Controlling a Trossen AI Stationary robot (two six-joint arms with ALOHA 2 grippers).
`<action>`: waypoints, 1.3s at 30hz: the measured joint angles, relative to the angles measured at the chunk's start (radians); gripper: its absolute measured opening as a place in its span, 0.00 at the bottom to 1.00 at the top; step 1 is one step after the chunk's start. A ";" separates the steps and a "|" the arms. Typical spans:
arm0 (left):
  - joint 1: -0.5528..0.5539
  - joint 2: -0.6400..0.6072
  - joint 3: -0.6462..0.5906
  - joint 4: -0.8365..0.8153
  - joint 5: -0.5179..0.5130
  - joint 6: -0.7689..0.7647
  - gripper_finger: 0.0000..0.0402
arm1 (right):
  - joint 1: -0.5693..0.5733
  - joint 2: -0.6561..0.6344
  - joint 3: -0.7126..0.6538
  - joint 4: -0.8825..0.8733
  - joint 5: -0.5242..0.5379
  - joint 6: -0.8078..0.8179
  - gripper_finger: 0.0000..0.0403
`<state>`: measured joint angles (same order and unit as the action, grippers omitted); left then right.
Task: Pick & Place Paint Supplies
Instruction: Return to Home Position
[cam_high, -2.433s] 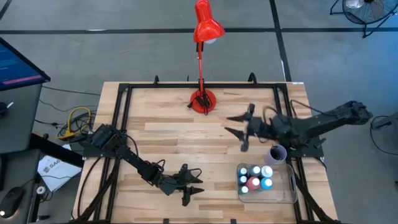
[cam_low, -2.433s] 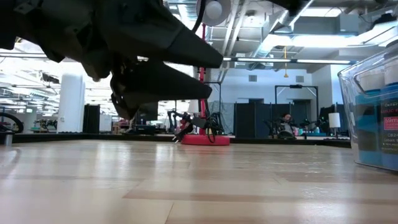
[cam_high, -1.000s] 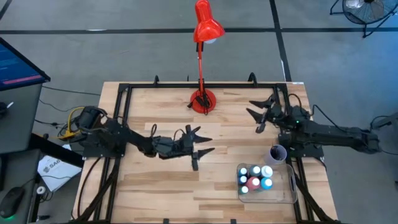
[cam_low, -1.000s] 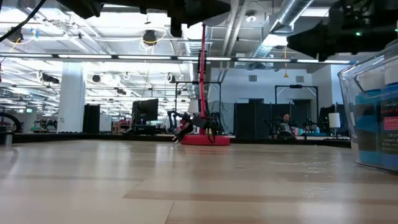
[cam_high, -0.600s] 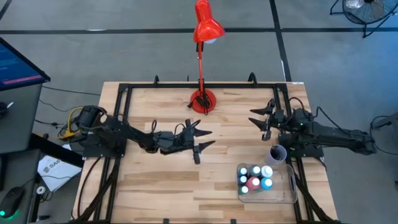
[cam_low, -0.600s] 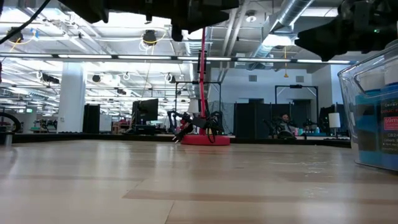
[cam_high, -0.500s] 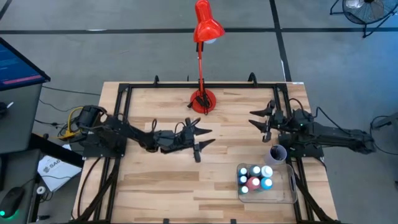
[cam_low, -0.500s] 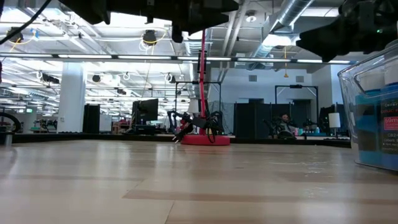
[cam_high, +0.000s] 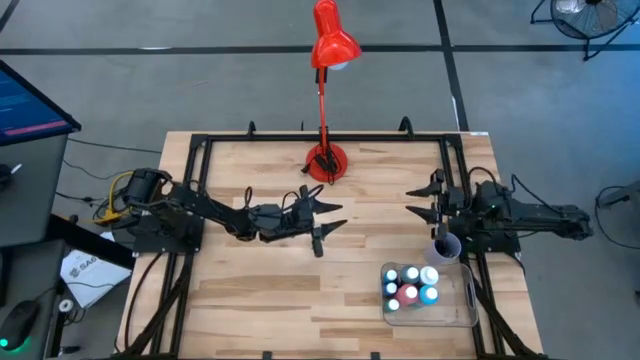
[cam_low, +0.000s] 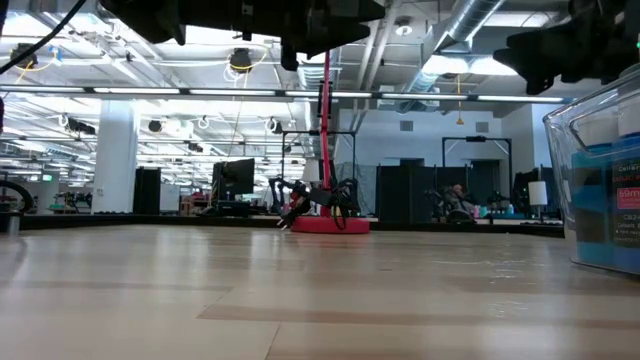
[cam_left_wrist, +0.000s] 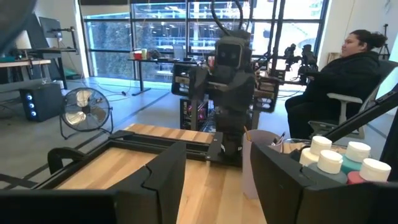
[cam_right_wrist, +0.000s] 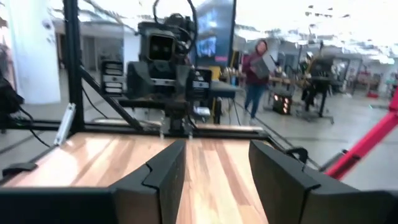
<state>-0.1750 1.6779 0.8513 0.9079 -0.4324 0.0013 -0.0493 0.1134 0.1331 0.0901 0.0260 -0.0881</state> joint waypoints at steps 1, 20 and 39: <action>0.002 0.000 0.000 0.000 0.000 0.000 0.41 | 0.008 -0.014 -0.025 0.029 0.000 0.000 0.42; 0.001 -0.007 -0.001 -0.006 0.085 0.076 0.41 | 0.034 -0.101 -0.123 0.088 0.004 0.046 0.43; -0.016 -0.057 -0.001 -0.003 0.090 0.073 0.41 | 0.034 -0.102 -0.123 -0.064 0.084 0.134 0.42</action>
<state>-0.1909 1.6207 0.8505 0.9051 -0.3423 0.0748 -0.0154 0.0116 0.0101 0.0260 0.1101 0.0460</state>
